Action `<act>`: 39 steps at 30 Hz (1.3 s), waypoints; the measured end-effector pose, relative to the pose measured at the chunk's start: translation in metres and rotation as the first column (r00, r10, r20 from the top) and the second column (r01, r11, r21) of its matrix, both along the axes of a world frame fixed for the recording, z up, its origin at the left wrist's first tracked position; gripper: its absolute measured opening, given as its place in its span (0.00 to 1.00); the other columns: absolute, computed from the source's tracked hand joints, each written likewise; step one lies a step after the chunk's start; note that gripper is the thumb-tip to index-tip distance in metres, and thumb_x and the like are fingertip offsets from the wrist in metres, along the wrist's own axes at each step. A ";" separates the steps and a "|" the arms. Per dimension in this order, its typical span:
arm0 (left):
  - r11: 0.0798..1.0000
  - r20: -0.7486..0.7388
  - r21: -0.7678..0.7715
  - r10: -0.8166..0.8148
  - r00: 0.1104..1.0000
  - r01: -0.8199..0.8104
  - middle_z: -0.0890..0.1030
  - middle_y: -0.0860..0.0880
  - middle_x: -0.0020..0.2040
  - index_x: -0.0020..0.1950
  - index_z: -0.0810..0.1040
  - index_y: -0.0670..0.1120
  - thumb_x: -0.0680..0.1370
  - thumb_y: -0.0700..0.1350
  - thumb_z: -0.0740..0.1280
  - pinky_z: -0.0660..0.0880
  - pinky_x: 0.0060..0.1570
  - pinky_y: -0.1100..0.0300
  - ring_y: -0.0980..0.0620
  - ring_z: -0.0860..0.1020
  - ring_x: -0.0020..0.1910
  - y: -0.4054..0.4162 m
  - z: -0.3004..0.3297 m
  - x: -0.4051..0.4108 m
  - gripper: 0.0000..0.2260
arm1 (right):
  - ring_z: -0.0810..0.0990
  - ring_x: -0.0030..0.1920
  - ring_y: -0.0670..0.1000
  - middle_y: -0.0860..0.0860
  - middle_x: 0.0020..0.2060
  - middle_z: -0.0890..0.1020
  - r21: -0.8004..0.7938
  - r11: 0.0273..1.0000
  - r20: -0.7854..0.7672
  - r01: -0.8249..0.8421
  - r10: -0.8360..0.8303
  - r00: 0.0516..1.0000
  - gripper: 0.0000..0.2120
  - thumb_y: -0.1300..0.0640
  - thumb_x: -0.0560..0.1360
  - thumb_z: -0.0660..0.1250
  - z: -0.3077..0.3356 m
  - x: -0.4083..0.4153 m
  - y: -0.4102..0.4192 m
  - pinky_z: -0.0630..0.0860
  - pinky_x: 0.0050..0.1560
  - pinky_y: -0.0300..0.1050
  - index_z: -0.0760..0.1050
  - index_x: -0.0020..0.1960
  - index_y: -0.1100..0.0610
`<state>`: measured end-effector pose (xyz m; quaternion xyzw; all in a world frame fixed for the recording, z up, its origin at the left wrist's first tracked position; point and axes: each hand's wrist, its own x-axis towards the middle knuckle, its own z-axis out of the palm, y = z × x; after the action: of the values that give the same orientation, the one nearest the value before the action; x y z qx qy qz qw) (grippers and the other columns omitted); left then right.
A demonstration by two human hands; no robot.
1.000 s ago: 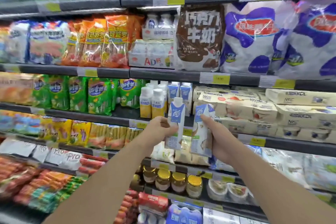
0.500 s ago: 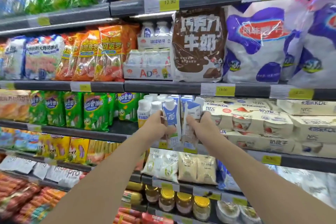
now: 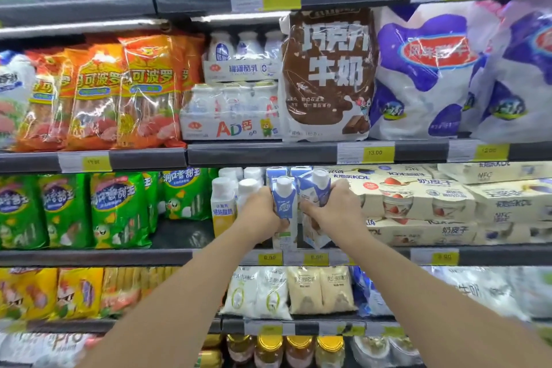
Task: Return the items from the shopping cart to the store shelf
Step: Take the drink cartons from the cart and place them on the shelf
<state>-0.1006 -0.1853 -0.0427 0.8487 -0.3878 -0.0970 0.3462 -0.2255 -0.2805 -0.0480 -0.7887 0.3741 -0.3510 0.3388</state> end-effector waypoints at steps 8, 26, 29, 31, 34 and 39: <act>1.000 0.076 0.006 0.022 0.997 -0.023 0.76 0.47 0.47 0.55 0.66 0.46 0.73 0.42 0.73 0.71 0.39 0.59 0.49 0.75 0.45 -0.003 -0.002 0.004 0.17 | 0.79 0.46 0.54 0.55 0.46 0.79 0.051 0.991 -0.055 0.122 -0.119 0.991 0.31 0.48 0.68 0.78 -0.006 0.023 0.006 0.75 0.39 0.45 0.65 0.59 0.61; 0.989 0.548 0.151 -0.095 0.831 0.014 0.79 0.42 0.55 0.64 0.68 0.45 0.73 0.41 0.74 0.71 0.40 0.55 0.41 0.80 0.52 0.001 0.025 0.003 0.23 | 0.74 0.46 0.52 0.50 0.47 0.75 -0.130 0.990 -0.404 -0.062 0.004 0.915 0.38 0.50 0.66 0.80 0.021 0.017 -0.006 0.70 0.39 0.43 0.64 0.68 0.54; 0.985 0.569 0.171 -0.089 0.818 -0.012 0.78 0.42 0.55 0.61 0.68 0.44 0.73 0.41 0.74 0.69 0.38 0.55 0.41 0.80 0.52 -0.005 0.025 0.003 0.21 | 0.76 0.46 0.53 0.52 0.49 0.79 -0.160 0.986 -0.320 -0.042 -0.011 0.947 0.34 0.53 0.68 0.78 0.012 0.020 -0.006 0.74 0.43 0.45 0.65 0.68 0.54; 0.983 0.574 0.180 -0.083 0.815 -0.027 0.78 0.42 0.54 0.60 0.68 0.43 0.72 0.40 0.75 0.70 0.38 0.56 0.41 0.81 0.52 -0.009 0.024 0.004 0.21 | 0.79 0.47 0.55 0.53 0.49 0.80 -0.174 0.985 -0.272 -0.017 -0.031 0.962 0.30 0.55 0.69 0.77 0.006 0.022 -0.003 0.77 0.44 0.48 0.65 0.64 0.55; 0.983 0.583 0.176 -0.056 0.811 -0.058 0.78 0.42 0.54 0.59 0.69 0.43 0.71 0.39 0.75 0.70 0.36 0.56 0.41 0.81 0.51 -0.015 0.021 0.007 0.21 | 0.80 0.52 0.58 0.54 0.50 0.78 -0.187 0.982 -0.234 0.024 -0.069 0.970 0.28 0.55 0.70 0.76 -0.002 0.024 0.000 0.75 0.44 0.48 0.63 0.62 0.55; 0.980 0.570 0.180 -0.034 0.821 -0.084 0.78 0.41 0.52 0.57 0.69 0.43 0.71 0.38 0.74 0.71 0.36 0.54 0.41 0.81 0.49 -0.021 0.020 0.011 0.20 | 0.79 0.58 0.61 0.58 0.58 0.77 -0.203 0.979 -0.202 0.018 -0.060 0.978 0.36 0.52 0.72 0.74 -0.010 0.021 0.006 0.77 0.52 0.54 0.58 0.72 0.59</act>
<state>-0.0900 -0.2058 -0.0224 0.8738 -0.4509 0.1277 0.1301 -0.2040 -0.2744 -0.0585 -0.8435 0.3854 -0.3096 0.2100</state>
